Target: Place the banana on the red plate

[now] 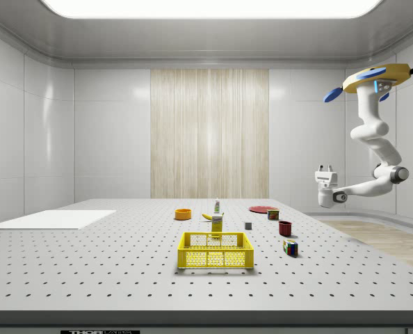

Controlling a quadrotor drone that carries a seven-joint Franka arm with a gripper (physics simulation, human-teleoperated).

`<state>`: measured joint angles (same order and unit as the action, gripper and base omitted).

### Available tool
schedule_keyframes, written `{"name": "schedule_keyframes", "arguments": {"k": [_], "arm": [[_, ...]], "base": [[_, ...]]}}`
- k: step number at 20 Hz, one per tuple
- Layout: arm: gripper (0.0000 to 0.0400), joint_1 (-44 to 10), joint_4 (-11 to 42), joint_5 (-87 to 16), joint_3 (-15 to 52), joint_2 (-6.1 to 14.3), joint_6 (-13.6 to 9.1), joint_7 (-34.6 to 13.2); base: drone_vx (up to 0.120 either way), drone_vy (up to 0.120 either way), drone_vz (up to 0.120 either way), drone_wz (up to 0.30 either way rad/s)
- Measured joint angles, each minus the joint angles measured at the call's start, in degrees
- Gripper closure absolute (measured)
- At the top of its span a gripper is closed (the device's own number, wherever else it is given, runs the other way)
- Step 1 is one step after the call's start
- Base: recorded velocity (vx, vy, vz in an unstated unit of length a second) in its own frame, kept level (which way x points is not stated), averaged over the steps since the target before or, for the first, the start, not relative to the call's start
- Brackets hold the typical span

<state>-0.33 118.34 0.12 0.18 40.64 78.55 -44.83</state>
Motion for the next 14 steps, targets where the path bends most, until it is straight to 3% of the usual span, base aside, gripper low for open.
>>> {"name": "schedule_keyframes", "arguments": {"k": [14], "arm": [[0.0000,-0.12,-1.29,0.02,0.08,-0.30,-0.38,0.05]], "base": [[0.120,-0.120,0.000,0.000]]}}
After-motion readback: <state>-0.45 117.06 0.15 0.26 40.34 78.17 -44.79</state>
